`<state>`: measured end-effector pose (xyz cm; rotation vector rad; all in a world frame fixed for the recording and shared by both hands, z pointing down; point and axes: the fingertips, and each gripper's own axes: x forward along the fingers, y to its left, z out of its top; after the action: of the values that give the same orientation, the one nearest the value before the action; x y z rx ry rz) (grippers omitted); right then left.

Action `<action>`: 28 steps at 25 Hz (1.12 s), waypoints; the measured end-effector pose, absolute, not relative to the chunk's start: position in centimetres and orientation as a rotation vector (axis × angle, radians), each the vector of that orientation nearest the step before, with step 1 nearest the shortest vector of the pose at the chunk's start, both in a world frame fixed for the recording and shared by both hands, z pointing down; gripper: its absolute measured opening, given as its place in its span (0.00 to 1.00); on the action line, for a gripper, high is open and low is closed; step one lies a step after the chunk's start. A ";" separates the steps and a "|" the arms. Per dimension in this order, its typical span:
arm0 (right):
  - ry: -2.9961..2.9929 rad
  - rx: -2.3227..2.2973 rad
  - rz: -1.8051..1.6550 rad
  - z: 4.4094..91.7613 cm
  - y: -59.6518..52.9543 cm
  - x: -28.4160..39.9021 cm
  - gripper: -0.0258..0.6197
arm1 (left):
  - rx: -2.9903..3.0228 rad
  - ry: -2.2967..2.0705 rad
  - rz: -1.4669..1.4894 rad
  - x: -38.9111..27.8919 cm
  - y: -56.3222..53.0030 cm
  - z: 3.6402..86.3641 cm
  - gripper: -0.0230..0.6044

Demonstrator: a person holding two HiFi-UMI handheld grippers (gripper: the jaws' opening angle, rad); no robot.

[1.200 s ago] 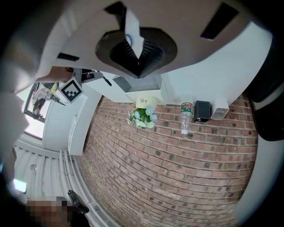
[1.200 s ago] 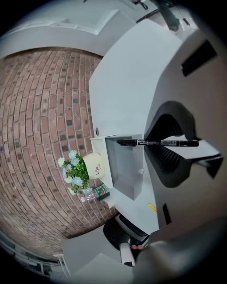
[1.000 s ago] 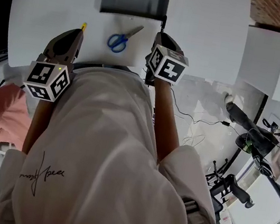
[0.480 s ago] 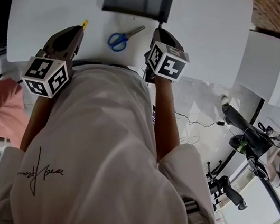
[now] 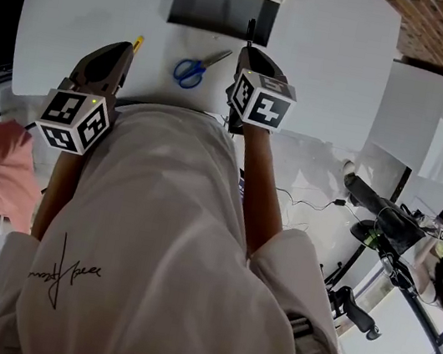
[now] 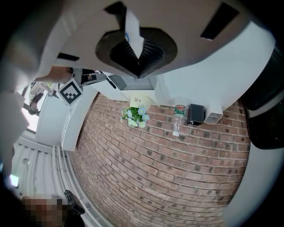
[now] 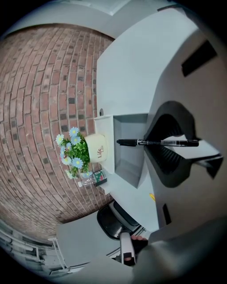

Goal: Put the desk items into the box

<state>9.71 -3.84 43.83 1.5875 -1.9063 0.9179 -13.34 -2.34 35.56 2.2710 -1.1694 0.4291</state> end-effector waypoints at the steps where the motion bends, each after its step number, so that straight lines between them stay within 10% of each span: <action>1: -1.912 1.582 0.921 43.9 -4.0 9.5 0.13 | 2.269 -1.173 0.428 -13.4 -2.4 35.6 0.05; 28: -1.956 1.420 0.894 44.4 -7.6 6.5 0.13 | 2.205 -1.169 0.433 -13.9 -3.9 37.1 0.04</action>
<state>6.55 -7.61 44.36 1.4197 -1.9565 0.8941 -13.87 -3.92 37.13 2.2048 -1.1687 0.4327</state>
